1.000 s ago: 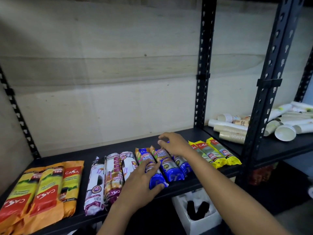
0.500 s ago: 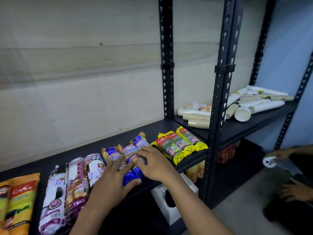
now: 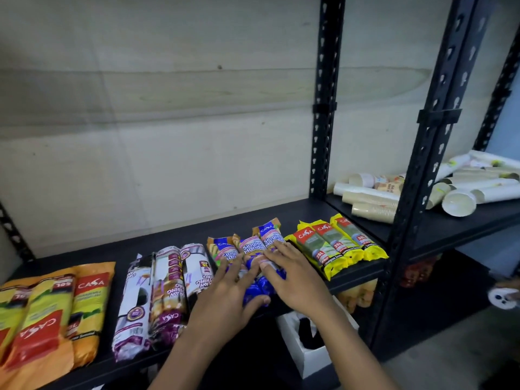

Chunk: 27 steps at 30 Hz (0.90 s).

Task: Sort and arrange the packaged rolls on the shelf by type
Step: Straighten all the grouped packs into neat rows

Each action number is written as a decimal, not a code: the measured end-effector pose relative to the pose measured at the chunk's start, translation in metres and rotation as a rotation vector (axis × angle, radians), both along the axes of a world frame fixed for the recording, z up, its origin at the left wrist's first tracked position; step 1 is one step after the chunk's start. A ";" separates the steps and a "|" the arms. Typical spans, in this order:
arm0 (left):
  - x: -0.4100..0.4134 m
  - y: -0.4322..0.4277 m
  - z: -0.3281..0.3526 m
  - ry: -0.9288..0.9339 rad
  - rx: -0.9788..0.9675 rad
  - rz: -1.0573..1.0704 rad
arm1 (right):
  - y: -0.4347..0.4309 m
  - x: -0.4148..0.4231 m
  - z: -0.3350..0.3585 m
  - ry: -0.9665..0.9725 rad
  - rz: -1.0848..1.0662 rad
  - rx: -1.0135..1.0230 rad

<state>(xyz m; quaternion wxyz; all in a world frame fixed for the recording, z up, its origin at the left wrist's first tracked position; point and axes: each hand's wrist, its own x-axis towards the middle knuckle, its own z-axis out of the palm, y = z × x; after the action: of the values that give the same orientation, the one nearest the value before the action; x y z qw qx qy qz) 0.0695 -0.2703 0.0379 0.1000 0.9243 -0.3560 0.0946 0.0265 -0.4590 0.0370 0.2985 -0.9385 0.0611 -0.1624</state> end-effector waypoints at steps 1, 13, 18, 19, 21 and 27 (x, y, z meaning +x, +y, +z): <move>0.000 0.001 -0.001 -0.008 -0.007 0.000 | 0.002 0.000 0.000 0.002 -0.009 0.001; -0.008 -0.002 0.006 0.017 0.015 0.003 | 0.003 -0.004 -0.001 0.021 -0.016 0.000; -0.007 -0.003 0.004 0.017 0.033 0.006 | 0.001 -0.006 0.001 0.027 -0.009 0.002; -0.007 -0.003 0.004 0.014 0.032 0.005 | 0.001 -0.007 0.001 0.026 -0.008 0.001; -0.008 -0.003 0.004 0.016 0.022 0.008 | 0.000 -0.008 0.001 0.027 -0.004 0.001; -0.011 -0.002 0.002 -0.004 -0.015 0.028 | -0.004 -0.007 0.004 0.061 0.013 -0.023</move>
<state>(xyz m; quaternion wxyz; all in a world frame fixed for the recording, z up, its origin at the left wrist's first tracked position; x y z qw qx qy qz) 0.0581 -0.2727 0.0395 0.1049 0.9282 -0.3425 0.1004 0.0198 -0.4625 0.0412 0.2868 -0.9467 0.0624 -0.1325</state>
